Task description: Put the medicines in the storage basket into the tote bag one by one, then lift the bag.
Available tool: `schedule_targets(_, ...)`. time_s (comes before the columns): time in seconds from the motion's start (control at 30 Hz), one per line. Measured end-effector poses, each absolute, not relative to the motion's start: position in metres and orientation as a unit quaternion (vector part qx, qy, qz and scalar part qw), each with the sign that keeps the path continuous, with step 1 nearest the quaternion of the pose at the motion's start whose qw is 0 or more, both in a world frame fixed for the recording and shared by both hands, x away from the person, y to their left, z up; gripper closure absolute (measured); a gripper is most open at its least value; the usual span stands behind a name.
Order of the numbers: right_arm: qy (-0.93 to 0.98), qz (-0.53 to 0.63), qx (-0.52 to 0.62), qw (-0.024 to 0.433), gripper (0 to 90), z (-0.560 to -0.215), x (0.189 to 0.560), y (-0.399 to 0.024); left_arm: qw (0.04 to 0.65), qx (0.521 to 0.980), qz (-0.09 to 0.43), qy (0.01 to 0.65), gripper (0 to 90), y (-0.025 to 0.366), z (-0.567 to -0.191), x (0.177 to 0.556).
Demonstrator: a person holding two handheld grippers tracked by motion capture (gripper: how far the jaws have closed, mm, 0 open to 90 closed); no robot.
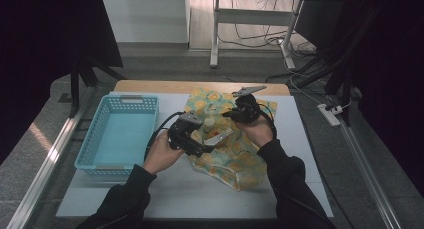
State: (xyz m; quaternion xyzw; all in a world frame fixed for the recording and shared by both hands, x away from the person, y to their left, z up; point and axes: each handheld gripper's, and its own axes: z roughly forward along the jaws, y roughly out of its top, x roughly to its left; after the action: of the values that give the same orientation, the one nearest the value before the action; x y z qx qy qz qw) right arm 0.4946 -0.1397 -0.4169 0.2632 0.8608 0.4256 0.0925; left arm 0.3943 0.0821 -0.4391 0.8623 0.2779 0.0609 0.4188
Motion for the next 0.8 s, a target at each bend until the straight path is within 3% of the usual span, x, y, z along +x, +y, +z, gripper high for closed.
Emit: schedule_targets(0.8, 0.862, 0.429, 0.255, 0.091, 89.6, -0.413, 0.489, -0.140, 0.407, 0.879, 0.042, 0.244, 0.8, 0.069, -0.471, 0.369)
